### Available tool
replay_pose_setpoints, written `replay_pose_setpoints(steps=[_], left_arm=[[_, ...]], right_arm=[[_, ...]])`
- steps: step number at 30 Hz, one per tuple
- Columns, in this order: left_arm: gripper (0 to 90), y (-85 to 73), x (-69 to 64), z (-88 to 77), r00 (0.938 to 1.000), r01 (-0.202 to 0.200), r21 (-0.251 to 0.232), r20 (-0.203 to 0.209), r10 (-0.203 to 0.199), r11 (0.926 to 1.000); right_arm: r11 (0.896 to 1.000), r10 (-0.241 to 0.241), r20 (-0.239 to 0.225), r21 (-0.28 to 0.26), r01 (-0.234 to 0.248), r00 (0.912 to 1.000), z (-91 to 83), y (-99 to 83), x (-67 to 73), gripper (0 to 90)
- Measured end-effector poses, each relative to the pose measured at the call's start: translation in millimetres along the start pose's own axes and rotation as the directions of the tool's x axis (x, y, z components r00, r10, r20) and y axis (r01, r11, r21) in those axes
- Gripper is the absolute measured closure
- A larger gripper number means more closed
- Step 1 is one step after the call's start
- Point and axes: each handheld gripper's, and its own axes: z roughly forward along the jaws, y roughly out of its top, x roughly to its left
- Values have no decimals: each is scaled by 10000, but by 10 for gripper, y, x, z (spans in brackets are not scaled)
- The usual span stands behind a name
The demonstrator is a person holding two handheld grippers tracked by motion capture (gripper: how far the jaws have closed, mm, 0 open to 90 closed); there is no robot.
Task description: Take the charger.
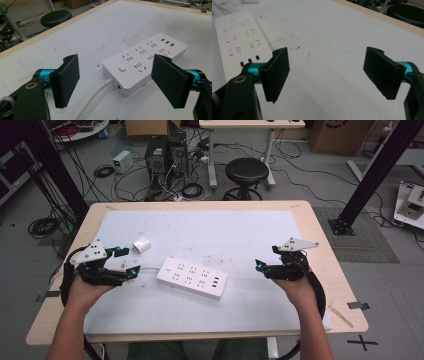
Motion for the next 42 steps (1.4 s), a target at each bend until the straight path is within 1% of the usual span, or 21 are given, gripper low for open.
replay_pose_setpoints(steps=[3, 6, 8, 9, 11, 12, 13, 14, 17, 18, 20, 21, 23, 26, 29, 32, 34, 39, 40, 41, 42], left_arm=[[228, 9, 11, 7, 10000, -15, 22, 26, 15, 10000], [228, 49, 100, 94, 9998, 78, 57, -177, -77, 10000], [227, 55, 171, 154, 9990, 286, 25, -336, -285, 9996], [227, 60, 214, 190, 9981, 378, 136, -498, -370, 9992], [227, 78, 318, 273, 9964, 426, 372, -750, -397, 9984], [227, 78, 318, 273, 9964, 426, 372, -750, -397, 9984], [227, 104, 426, 354, 9936, 540, 572, -1020, -480, 9969], [227, 113, 482, 393, 9927, 721, 571, -1008, -661, 9958], [229, 152, 660, 499, 9894, 847, 907, -1256, -730, 9923], [229, 147, 717, 533, 9873, 914, 875, -1376, -788, 9920], [228, 119, 856, 600, 9820, 1226, 1156, -1579, -1037, 9857], [228, 93, 922, 638, 9813, 1244, 1379, -1639, -1012, 9826], [228, 26, 1030, 731, 9774, 1471, 1728, -1763, -1163, 9739], [227, -94, 1121, 864, 9792, 1470, 2082, -1689, -1125, 9670], [227, -206, 1162, 985, 9787, 1522, 2581, -1738, -1091, 9540], [227, -285, 1188, 1071, 9784, 1536, 2848, -1777, -1053, 9462], [227, -318, 1201, 1101, 9796, 1588, 2960, -1661, -1129, 9419], [232, -366, 1220, 1135, 9791, 1639, 3209, -1686, -1141, 9328], [239, -366, 1220, 1135, 9791, 1639, 3209, -1686, -1141, 9328], [257, -383, 1227, 1140, 9787, 1692, 3307, -1677, -1187, 9284], [263, -389, 1230, 1143, 9777, 1725, 3335, -1721, -1200, 9268]], right_arm=[[10000, -2, -9, -13, 2, 10000, -3, 6, 12, 215], [10000, -72, -27, 24, 72, 10000, 5, 14, 20, 215], [9999, -97, -62, -35, 97, 9999, 13, 9, 8, 215], [10000, -12, -46, -3, 12, 10000, 13, 6, 8, 215], [10000, -76, -94, 11, 76, 9999, 27, 1, -6, 215], [10000, -55, -90, 44, 56, 9999, 34, 0, -8, 215], [10000, -54, -87, 64, 55, 9999, 41, -1, -7, 215], [10000, -47, -81, 79, 47, 10000, 50, -3, -6, 215], [9999, -3, -96, 118, 4, 10000, 70, 1, 11, 215], [9999, -53, -120, 121, 54, 9999, 79, 4, 15, 215], [9999, -63, -86, 155, 64, 9999, 94, 5, 33, 215], [9999, -67, -82, 155, 68, 9999, 101, 1, 42, 215], [9998, -18, -103, 196, 20, 9999, 111, -15, 62, 215], [9998, -86, -124, 192, 88, 9999, 111, -39, 82, 215], [9997, 23, -33, 223, -23, 10000, 73, -60, 92, 215], [9997, 70, 61, 215, -71, 10000, 30, -70, 86, 215], [9998, 83, 133, 170, -85, 9999, 11, -73, 86, 215], [9997, 69, 182, 217, -73, 9998, -9, -74, 82, 215], [9997, 69, 182, 217, -73, 9998, -9, -74, 82, 215], [9998, 88, 181, 200, -92, 9998, -8, -73, 84, 215], [9997, 107, 173, 198, -110, 9998, -5, -73, 86, 215]])
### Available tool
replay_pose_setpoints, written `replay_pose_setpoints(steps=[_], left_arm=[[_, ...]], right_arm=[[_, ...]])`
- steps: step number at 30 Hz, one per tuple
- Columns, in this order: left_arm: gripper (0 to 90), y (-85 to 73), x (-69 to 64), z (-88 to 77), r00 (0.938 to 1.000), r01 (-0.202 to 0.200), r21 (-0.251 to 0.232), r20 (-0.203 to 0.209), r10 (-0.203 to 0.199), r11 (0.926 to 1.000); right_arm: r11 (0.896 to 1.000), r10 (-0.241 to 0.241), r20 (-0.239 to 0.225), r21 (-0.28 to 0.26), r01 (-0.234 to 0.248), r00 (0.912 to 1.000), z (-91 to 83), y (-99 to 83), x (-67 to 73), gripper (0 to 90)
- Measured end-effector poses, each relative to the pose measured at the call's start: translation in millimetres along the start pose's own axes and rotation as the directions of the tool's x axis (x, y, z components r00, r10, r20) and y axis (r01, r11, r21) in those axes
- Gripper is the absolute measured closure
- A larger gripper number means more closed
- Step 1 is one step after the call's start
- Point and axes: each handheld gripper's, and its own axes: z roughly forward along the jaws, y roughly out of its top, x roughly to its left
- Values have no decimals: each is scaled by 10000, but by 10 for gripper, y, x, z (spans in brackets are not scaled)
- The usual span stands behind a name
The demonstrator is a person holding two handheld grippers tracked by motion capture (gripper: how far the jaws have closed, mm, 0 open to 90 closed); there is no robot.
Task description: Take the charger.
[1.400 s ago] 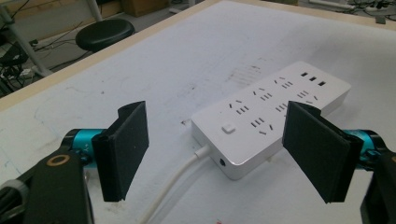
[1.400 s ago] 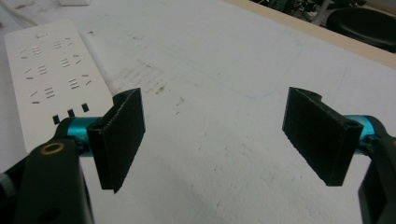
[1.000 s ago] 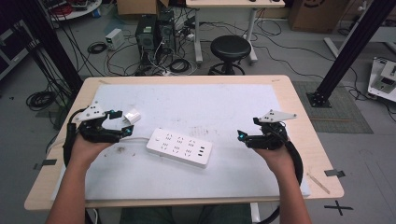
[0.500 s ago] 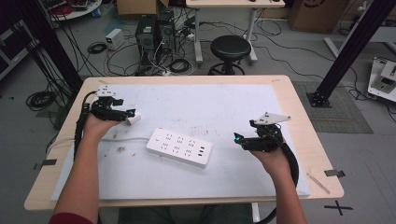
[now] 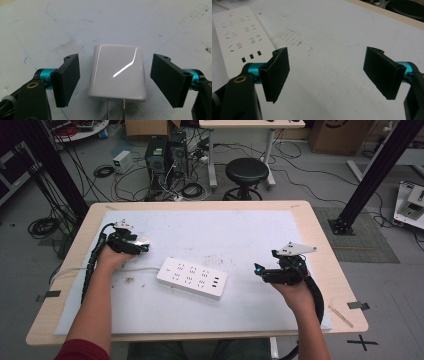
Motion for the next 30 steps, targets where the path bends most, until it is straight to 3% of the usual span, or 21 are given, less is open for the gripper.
replay_pose_setpoints(steps=[19, 21, 24, 27, 28, 30], left_arm=[[423, -7, -20, 30, 9992, -402, 303, 103, 399, 9987], [425, 9, -37, 15, 9986, -517, 412, -84, 521, 9978], [425, 53, -79, -79, 9984, -551, 227, -87, 553, 9982], [425, 134, -209, -262, 9950, -999, -52, -19, 999, 9950], [425, 159, -280, -330, 9925, -1215, -53, -148, 1214, 9926], [424, 193, -412, -480, 9877, -1564, -256, -23, 1564, 9874]], right_arm=[[10000, 29, -18, -22, -29, 10000, 55, 3, -13, 215], [10000, -6, -58, -8, 6, 10000, 58, 7, -20, 215], [10000, -82, -189, 21, 82, 9998, 53, 18, -25, 215], [9998, -214, -362, -6, 214, 9991, 34, 37, -9, 215], [9997, -259, -432, 8, 260, 9987, 22, 44, 0, 215], [9994, -347, -572, -42, 345, 9978, 5, 51, 16, 216]])
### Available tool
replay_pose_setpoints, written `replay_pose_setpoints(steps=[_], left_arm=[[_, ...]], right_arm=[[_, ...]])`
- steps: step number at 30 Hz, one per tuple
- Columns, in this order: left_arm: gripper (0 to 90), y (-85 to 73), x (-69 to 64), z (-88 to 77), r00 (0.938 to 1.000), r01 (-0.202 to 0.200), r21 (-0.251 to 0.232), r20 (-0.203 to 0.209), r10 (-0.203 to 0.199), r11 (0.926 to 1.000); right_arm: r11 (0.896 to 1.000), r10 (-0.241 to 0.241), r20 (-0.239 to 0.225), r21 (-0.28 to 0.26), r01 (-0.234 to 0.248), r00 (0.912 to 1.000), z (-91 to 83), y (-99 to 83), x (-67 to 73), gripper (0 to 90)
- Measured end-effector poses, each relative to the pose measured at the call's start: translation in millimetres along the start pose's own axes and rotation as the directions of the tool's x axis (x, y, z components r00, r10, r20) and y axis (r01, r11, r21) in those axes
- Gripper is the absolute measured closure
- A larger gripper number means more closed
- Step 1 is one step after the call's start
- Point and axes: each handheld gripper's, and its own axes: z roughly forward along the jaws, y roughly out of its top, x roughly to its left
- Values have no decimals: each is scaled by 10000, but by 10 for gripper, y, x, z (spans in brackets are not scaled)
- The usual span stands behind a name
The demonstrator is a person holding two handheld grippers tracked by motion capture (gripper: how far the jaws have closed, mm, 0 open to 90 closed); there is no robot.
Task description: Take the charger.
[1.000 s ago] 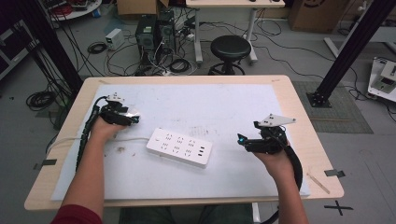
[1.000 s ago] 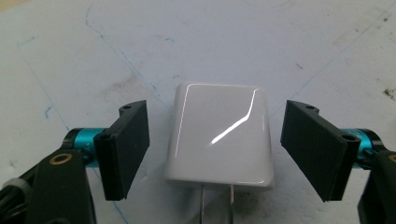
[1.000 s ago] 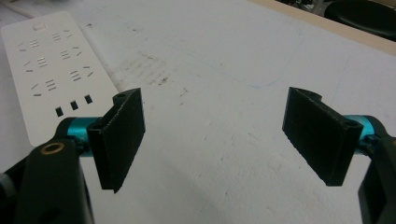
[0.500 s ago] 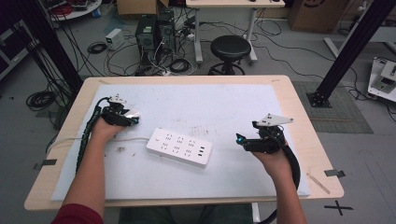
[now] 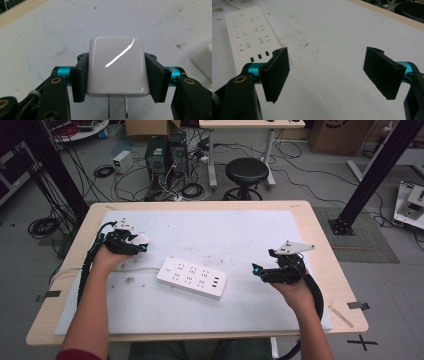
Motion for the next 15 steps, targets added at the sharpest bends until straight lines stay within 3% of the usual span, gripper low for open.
replay_pose_setpoints(steps=[7, 15], left_arm=[[425, 43, -449, -473, 9966, -683, -803, 402, 717, 9944], [425, 4, -855, -830, 9867, -1121, -1872, 952, 1316, 9759]], right_arm=[[9999, -139, -520, -46, 137, 9985, -48, -11, 82, 215], [9995, -295, -905, -81, 289, 9955, -69, -10, 195, 215]])
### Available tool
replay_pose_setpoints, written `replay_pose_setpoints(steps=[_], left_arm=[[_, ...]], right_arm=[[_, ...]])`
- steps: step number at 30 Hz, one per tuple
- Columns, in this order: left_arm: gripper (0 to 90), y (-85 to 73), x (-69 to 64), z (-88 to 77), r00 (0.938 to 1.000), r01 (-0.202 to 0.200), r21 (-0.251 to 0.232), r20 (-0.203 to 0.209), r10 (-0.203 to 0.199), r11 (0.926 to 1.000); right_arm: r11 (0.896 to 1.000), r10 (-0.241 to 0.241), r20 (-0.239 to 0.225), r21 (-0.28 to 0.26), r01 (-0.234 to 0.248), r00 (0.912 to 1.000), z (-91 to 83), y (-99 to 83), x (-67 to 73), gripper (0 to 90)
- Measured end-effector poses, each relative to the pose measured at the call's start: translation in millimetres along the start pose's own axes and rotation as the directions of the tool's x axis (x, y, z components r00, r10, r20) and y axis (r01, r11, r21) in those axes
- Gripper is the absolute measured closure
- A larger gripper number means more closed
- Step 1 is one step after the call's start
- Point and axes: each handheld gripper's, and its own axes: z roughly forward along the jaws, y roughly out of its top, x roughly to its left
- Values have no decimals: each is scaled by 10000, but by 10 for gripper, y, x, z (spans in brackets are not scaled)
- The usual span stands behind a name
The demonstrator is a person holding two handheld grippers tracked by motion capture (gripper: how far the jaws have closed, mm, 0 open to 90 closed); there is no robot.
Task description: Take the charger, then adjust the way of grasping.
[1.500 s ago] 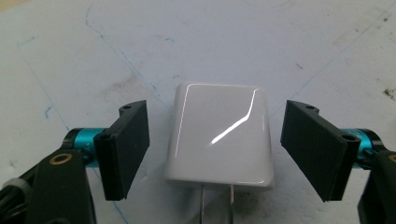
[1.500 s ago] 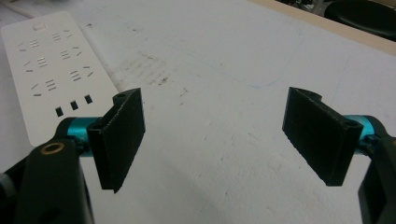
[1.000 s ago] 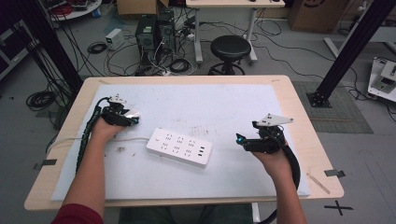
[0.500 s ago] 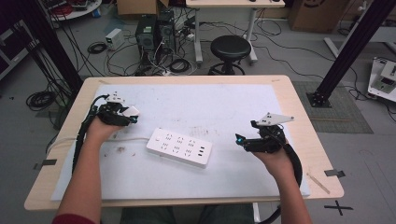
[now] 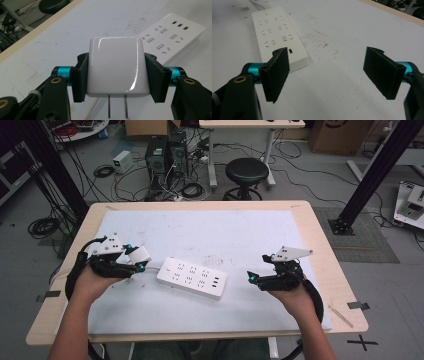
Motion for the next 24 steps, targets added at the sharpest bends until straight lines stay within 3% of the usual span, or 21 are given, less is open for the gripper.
replay_pose_setpoints(steps=[5, 15, 22, 24], left_arm=[[425, -26, -116, -19, 9989, -165, 0, 443, 165, 9999], [425, -19, -137, 41, 9953, -477, -232, 837, 495, 9986], [424, 86, -260, 102, 9867, -895, -649, 1304, 974, 9939], [425, 102, -334, 134, 9816, -1138, -784, 1451, 1242, 9904]], right_arm=[[9999, -100, -90, 39, 100, 9999, 21, 7, 29, 215], [9998, -82, -33, 168, 82, 10000, 94, 58, 22, 240], [9997, -157, -314, 178, 162, 9994, 130, 112, 98, 222], [9998, -132, -561, 119, 139, 9983, 140, 126, 132, 220]])
